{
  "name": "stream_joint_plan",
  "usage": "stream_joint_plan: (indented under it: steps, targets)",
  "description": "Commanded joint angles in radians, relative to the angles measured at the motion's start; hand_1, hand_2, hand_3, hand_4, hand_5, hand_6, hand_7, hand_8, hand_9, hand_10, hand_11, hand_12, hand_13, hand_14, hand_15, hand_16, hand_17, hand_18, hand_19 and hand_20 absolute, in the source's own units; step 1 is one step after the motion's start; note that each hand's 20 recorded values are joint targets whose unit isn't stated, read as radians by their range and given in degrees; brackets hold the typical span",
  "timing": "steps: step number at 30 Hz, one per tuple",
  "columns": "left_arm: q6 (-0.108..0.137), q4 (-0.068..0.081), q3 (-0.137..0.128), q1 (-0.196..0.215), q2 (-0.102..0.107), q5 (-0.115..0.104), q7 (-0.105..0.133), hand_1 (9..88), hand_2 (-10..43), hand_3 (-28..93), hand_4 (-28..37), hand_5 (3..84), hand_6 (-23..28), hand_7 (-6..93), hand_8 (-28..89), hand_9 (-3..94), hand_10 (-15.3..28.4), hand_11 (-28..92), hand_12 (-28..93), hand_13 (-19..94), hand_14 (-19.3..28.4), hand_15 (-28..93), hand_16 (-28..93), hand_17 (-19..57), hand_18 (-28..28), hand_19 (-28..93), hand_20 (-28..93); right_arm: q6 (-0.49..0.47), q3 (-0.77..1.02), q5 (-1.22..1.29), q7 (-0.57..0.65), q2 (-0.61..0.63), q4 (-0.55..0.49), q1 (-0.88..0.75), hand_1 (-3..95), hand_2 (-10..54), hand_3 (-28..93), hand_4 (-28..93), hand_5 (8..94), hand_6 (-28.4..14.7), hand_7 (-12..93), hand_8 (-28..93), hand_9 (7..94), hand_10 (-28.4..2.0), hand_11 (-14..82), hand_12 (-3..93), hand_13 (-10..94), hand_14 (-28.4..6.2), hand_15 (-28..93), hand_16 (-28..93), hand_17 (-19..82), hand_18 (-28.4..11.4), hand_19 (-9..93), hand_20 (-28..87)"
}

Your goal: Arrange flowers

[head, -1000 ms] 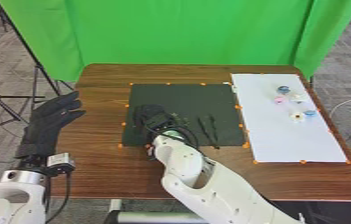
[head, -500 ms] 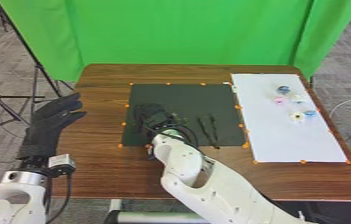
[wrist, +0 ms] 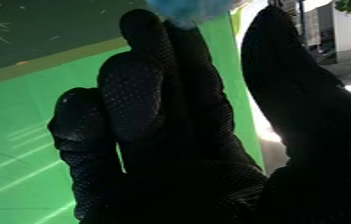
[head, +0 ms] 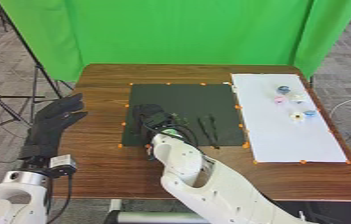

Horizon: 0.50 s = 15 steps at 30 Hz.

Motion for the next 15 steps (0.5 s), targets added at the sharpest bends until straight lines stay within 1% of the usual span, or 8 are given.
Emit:
stream_joint_plan:
  steps: [1,3,4,9,12,13,14,15]
  targets:
    - [-0.006,-0.004,-0.004,0.012,-0.009,0.007,-0.005,24.9,-4.6,92,-24.5,36.3,4.2,24.0,-15,29.3,15.3,37,8,19,20.2,60,-13,-11.4,18.1,49,12,-0.010,-0.003,-0.017,-0.005,0.006,-0.009,0.011,34.2,-9.5,84,-28,59.8,-5.7,29,-15,62.6,-16.3,35.2,18.4,66,-8.8,76,21,43,-17.8,93,34]
    - [-0.007,-0.004,-0.004,0.012,-0.011,0.010,-0.008,24.9,-4.7,92,-24.6,36.2,4.2,24.1,-15,29.2,15.2,37,7,19,20.0,60,-13,-11.4,18.1,49,12,-0.004,-0.007,-0.013,-0.002,0.009,-0.008,0.016,34.0,-9.5,84,-28,59.8,-5.9,29,-14,62.5,-16.4,35.2,18.4,66,-8.9,76,21,43,-17.9,93,34]
    - [-0.004,-0.003,0.000,0.012,-0.009,0.005,-0.003,24.9,-5.0,92,-24.6,36.3,4.1,24.2,-15,29.1,15.0,37,7,19,19.8,60,-13,-11.4,18.0,49,12,0.003,-0.015,-0.012,0.003,0.012,-0.007,0.023,33.8,-9.5,84,-28,59.7,-6.0,29,-14,62.3,-16.5,35.2,18.4,66,-9.0,77,21,43,-17.9,93,34]
    - [-0.002,-0.006,0.001,0.020,-0.012,0.004,-0.003,24.7,-5.1,93,-25.0,36.1,3.9,24.5,-15,28.7,14.7,37,7,19,19.7,60,-13,-11.3,17.8,49,12,0.027,-0.026,0.000,0.006,0.021,-0.007,0.042,33.4,-9.5,84,-28,58.8,-6.2,28,-14,61.5,-17.0,34.9,18.3,65,-9.1,77,20,43,-17.9,93,33]
    - [0.006,-0.012,-0.011,0.045,-0.017,-0.001,0.005,24.7,-4.6,92,-24.7,36.0,4.0,24.3,-15,28.3,14.8,37,7,18,19.7,60,-13,-11.3,17.8,49,13,0.064,-0.060,0.018,0.013,0.040,-0.015,0.077,32.9,-9.5,84,-28,58.5,-6.2,28,-14,61.2,-17.2,34.7,18.1,65,-9.2,77,20,43,-18.0,93,33]
    - [0.016,-0.016,-0.015,0.058,-0.014,-0.008,0.014,24.6,-4.7,92,-24.5,35.8,3.9,24.2,-15,27.9,14.6,37,7,18,19.5,59,-13,-11.3,17.8,49,13,0.084,-0.069,0.020,0.010,0.044,-0.015,0.091,32.3,-9.5,84,-28,58.4,-6.2,28,-14,61.3,-17.3,34.6,18.1,65,-9.3,77,20,43,-18.0,93,33]
    - [0.016,-0.018,-0.021,0.069,-0.017,-0.010,0.017,24.5,-4.8,92,-24.4,35.6,3.9,24.2,-15,27.6,14.5,37,7,18,19.4,59,-13,-11.3,17.8,49,13,0.105,-0.077,0.020,0.011,0.050,-0.018,0.100,31.2,-9.5,85,-28,58.5,-6.3,28,-14,61.3,-17.3,34.6,18.0,65,-9.4,77,20,43,-18.1,93,33]
    - [0.016,-0.018,-0.024,0.072,-0.018,-0.009,0.018,24.4,-4.8,92,-24.3,35.2,3.9,24.1,-15,27.2,14.5,37,7,18,19.4,59,-14,-11.3,17.8,49,13,0.129,-0.091,0.037,0.015,0.059,-0.020,0.118,29.8,-9.5,85,-28,58.7,-6.4,28,-14,61.5,-17.4,34.5,18.0,65,-9.5,77,20,43,-18.2,93,33]
